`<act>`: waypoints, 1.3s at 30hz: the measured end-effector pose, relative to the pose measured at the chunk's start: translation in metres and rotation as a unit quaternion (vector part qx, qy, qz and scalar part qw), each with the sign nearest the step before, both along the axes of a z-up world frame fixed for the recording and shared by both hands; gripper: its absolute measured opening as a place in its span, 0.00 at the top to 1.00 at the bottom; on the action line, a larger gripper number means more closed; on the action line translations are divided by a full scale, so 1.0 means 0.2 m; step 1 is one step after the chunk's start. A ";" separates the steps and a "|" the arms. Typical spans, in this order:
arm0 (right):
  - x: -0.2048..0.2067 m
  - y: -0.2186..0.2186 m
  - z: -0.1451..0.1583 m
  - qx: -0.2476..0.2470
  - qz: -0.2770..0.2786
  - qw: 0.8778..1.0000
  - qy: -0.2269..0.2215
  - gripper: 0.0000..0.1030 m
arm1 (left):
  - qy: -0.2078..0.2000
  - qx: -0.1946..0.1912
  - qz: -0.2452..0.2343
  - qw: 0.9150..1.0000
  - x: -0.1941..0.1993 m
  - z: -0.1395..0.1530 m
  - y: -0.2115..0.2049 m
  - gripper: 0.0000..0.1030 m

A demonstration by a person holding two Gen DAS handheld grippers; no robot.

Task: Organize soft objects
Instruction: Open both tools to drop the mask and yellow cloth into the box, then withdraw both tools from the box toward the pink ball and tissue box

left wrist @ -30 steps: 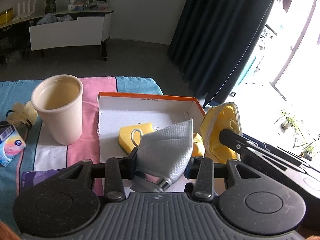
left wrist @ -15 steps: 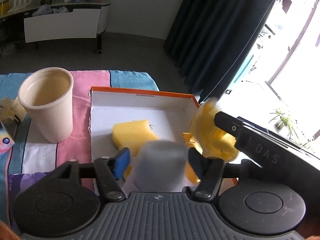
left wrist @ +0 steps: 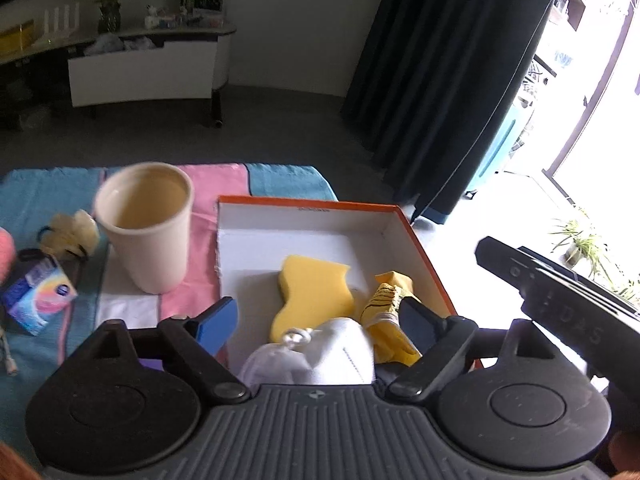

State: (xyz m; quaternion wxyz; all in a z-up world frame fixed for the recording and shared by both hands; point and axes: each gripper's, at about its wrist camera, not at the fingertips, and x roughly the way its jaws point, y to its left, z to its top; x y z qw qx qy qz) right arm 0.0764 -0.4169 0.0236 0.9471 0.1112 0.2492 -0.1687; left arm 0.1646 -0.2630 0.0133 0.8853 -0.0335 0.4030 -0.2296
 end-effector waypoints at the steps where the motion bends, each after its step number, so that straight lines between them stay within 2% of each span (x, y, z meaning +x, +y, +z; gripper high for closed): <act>1: -0.01 0.01 0.01 -0.002 -0.002 1.000 0.000 0.54 | -0.005 0.003 0.001 1.000 -0.01 0.01 0.01 0.10; 8: -0.09 0.06 0.04 0.000 0.000 1.000 -0.003 0.53 | -0.016 0.005 0.031 0.999 -0.02 0.06 0.12 0.09; 16: -0.11 0.17 0.04 0.002 0.014 1.000 0.002 0.52 | -0.024 0.011 0.035 0.999 -0.08 0.10 0.20 0.09; 29: -0.07 0.36 0.07 0.003 0.055 0.998 0.003 0.47 | -0.039 0.035 0.059 0.997 -0.14 0.13 0.39 0.08; 39: 0.00 0.53 0.08 0.000 0.091 0.996 0.005 0.43 | -0.043 0.038 0.090 0.994 -0.16 0.15 0.59 0.08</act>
